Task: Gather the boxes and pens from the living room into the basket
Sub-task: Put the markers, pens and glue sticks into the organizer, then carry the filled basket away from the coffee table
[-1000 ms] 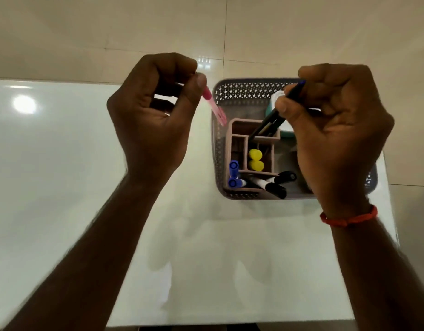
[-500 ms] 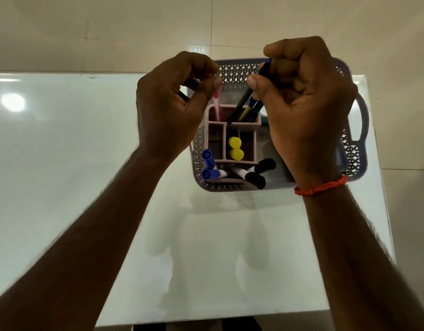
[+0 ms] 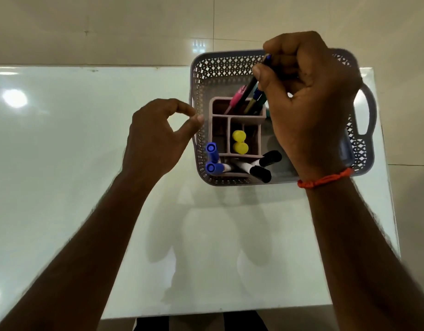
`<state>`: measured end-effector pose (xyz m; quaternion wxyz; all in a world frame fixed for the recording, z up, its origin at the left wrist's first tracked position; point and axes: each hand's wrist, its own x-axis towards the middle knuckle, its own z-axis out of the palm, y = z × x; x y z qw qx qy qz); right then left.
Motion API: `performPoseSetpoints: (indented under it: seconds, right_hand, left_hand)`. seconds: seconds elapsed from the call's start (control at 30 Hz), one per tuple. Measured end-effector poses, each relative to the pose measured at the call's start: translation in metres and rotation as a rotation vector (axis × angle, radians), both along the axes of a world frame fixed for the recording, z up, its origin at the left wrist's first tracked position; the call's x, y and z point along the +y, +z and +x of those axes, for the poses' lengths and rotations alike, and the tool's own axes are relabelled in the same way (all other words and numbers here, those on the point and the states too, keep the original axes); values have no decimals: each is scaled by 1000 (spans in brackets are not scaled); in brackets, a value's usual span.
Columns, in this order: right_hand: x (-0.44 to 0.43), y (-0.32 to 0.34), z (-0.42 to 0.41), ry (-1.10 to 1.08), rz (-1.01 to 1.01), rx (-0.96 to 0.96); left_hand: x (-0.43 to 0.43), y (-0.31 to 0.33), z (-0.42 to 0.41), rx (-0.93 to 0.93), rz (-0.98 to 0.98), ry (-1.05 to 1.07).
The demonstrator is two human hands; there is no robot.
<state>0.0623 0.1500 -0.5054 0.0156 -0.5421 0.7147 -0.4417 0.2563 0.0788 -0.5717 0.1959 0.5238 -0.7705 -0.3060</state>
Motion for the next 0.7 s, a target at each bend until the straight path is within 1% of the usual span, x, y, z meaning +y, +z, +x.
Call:
performPoseSetpoints:
  seconds: [0.07,0.1,0.13,0.2,0.27,0.3,0.37,0.47,0.5,0.57,0.63,0.7]
  right_hand:
    - [-1,-6,-1,46,173,50]
    - [1,-9,-1,38,253,128]
    - [4,-11,-1,13,281,205]
    - [11,-9,-1,-64,195,274]
    - [23,-6,-3,-121,62,281]
    - [30,-6,-7,-132,28,284]
    - [46,-9,-21,-135,45,311]
    - [72,-18,-49,-212,195,383]
    - [79,-22,-61,-271,270,373]
    - [90,-32,-86,-397,454,280]
    - [96,-39,-105,-452,606,83]
    - [99,-46,-112,-439,698,-116]
  left_hand:
    - [12,-7,10,9,37,25]
    - [19,-10,15,21,57,41]
    - [25,-12,19,34,78,58]
    - [38,-19,28,52,136,86]
    - [49,-25,34,63,214,99]
    - [54,-27,37,66,250,100]
    - [60,-31,41,65,296,91]
    - [62,-34,47,78,340,65]
    - [60,-34,48,85,356,64]
    - [54,-33,47,95,392,69]
    - [45,-29,41,119,438,82]
    - [36,-24,31,158,480,108]
